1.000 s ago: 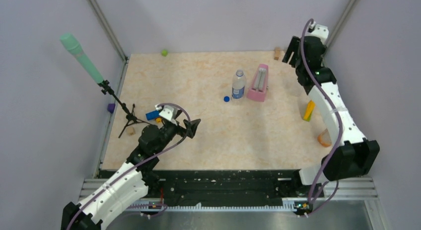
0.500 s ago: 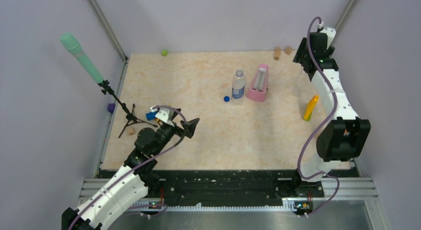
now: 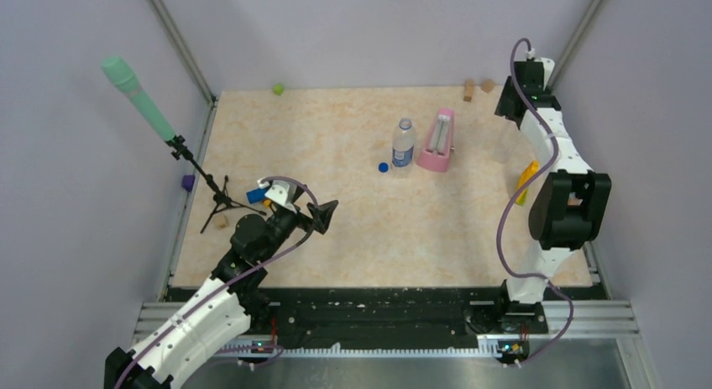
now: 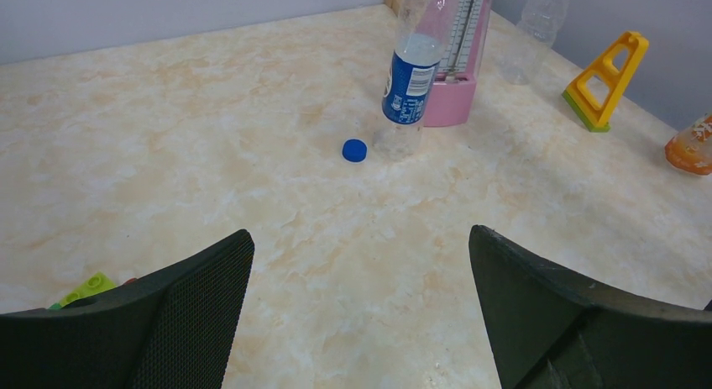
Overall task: Unscrew the bottle caps
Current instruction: Pick up the plastic bottle at the center of the board.
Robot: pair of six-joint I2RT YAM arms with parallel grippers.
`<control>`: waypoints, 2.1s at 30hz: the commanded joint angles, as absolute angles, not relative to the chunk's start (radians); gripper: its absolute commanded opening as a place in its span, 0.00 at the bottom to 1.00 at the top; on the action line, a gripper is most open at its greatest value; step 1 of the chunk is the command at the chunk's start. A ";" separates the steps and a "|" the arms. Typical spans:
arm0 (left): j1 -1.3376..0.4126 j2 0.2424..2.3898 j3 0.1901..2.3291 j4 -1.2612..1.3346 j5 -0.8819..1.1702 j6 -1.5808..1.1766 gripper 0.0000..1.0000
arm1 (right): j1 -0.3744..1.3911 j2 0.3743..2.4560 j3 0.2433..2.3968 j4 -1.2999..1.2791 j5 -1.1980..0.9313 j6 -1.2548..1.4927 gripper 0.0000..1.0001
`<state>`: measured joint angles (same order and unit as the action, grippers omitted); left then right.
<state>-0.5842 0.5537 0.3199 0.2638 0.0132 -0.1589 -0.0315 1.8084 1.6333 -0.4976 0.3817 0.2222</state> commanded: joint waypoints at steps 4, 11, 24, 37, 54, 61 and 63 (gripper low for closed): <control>-0.585 0.526 0.310 0.308 -0.057 -0.172 0.99 | -0.046 1.831 1.687 -0.478 0.378 0.170 0.53; -0.585 0.448 0.269 0.321 -0.157 -0.214 0.99 | -0.046 1.816 1.694 -0.515 0.360 0.167 0.14; -0.584 0.442 0.361 0.134 -0.160 -0.268 0.99 | 0.065 1.161 1.237 -0.573 0.095 0.357 0.05; -0.585 0.509 0.407 0.214 0.233 -0.243 0.98 | 0.246 0.710 0.754 -0.295 -0.419 0.673 0.00; -0.678 0.933 0.553 0.191 0.694 -0.175 0.97 | 0.646 0.852 0.390 0.478 -0.328 0.885 0.00; -0.744 1.044 0.616 0.090 0.613 -0.114 0.93 | 0.652 0.943 0.353 0.693 -0.374 0.937 0.00; -0.766 1.070 0.633 0.055 0.613 -0.090 0.89 | 0.653 0.963 0.325 0.781 -0.381 0.965 0.00</control>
<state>-0.7235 1.0363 0.5770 0.1192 0.6258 -0.1532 0.6399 0.9360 0.3637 0.5030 -0.3679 0.9012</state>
